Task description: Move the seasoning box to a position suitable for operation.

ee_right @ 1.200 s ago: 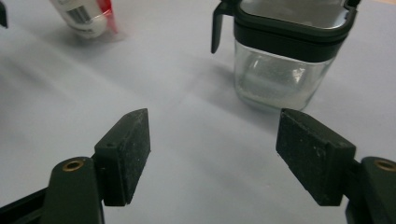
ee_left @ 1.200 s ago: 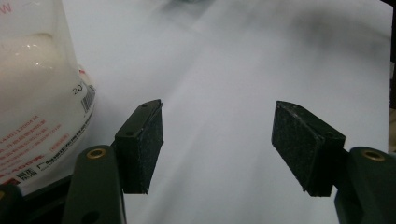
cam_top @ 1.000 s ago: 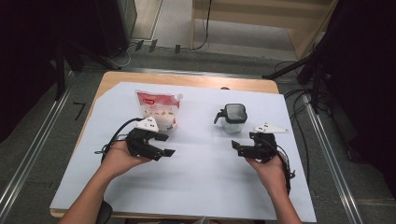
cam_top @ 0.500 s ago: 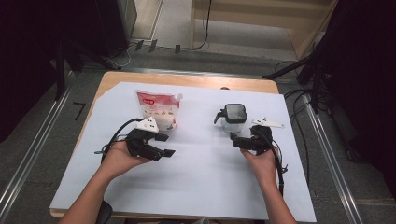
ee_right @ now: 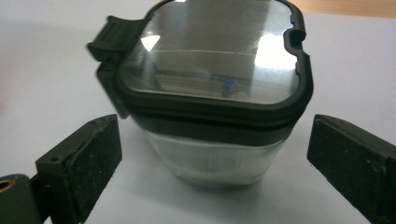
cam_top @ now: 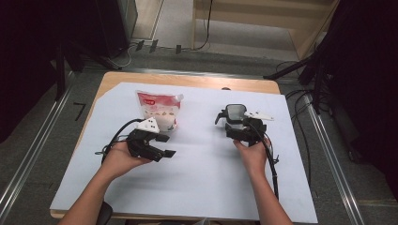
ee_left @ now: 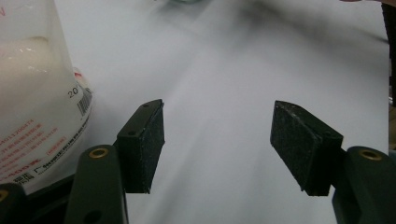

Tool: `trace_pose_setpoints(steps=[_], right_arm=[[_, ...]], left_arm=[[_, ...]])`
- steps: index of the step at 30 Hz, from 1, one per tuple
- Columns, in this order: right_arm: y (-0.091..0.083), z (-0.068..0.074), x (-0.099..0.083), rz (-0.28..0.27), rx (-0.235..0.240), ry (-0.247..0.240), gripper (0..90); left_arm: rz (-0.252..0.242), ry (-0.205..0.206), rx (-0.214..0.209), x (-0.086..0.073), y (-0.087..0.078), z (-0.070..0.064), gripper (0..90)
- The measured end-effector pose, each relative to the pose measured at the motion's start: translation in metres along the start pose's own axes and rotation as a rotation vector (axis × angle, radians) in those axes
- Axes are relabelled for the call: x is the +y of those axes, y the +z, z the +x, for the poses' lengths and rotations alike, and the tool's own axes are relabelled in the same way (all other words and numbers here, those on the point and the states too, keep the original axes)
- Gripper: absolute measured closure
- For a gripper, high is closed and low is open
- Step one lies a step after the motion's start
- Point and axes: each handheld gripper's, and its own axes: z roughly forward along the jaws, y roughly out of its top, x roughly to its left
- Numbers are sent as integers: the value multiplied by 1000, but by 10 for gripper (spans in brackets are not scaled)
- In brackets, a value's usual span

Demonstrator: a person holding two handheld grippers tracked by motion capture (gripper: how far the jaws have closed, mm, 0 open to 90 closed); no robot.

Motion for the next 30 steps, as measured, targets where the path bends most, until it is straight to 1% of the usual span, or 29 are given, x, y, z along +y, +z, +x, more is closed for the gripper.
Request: trace_pose_setpoints(steps=[1, 2, 3, 5, 7, 8, 9, 10, 11, 12, 14, 16, 17, 18, 21, 22, 24, 25, 30], right_arm=[[2, 1, 1, 2, -12, 8, 33], [4, 1, 1, -4, -9, 2, 35], [5, 1, 1, -8, -18, 4, 43], [9, 1, 2, -16, -13, 12, 50], [15, 0, 2, -2, -32, 25, 48], [17, 0, 3, -4, -21, 30, 51], [18, 0, 3, -5, -22, 37, 53], [20, 1, 3, -5, -26, 31, 62], [23, 2, 4, -7, -35, 13, 63], [24, 4, 4, -6, -43, 17, 71], [27, 5, 5, -16, -38, 23, 86], [31, 7, 5, -16, -55, 15, 88], [32, 7, 5, -21, -54, 24, 100], [33, 6, 5, -29, -60, 17, 105], [36, 5, 4, -44, -51, 18, 103], [37, 6, 4, -47, -61, 12, 105], [37, 6, 4, -49, -63, 16, 106], [38, 6, 4, -55, -64, 4, 110], [35, 7, 4, -71, -88, -16, 142]], left_arm=[[7, 4, 3, 0, 0, 0, 363], [10, 5, 7, 0, 0, 0, 363], [0, 3, -2, 0, 1, 1, 363], [4, 1, -4, 0, 1, 1, 364], [7, 0, -5, 0, 1, 1, 364], [5, 3, -3, 0, 2, 1, 364], [3, 5, -3, 0, 1, 1, 364], [-1, 6, -11, 0, 2, 1, 365], [-2, 5, -11, 0, 2, 1, 365], [-2, 4, -12, 1, 2, 1, 365], [1, 7, -14, 1, 2, 1, 365], [-1, 7, -16, 1, 2, 1, 364], [-1, 5, -19, 1, 2, 1, 365], [-4, 5, -17, 1, 2, 1, 365], [-5, 3, -23, 1, 3, 1, 365], [-4, 2, -27, 1, 3, 1, 364], [3, 4, -23, 2, 3, 1, 364], [1, 3, -23, 2, 4, 0, 364], [4, 3, -24, 2, 3, 1, 364]])
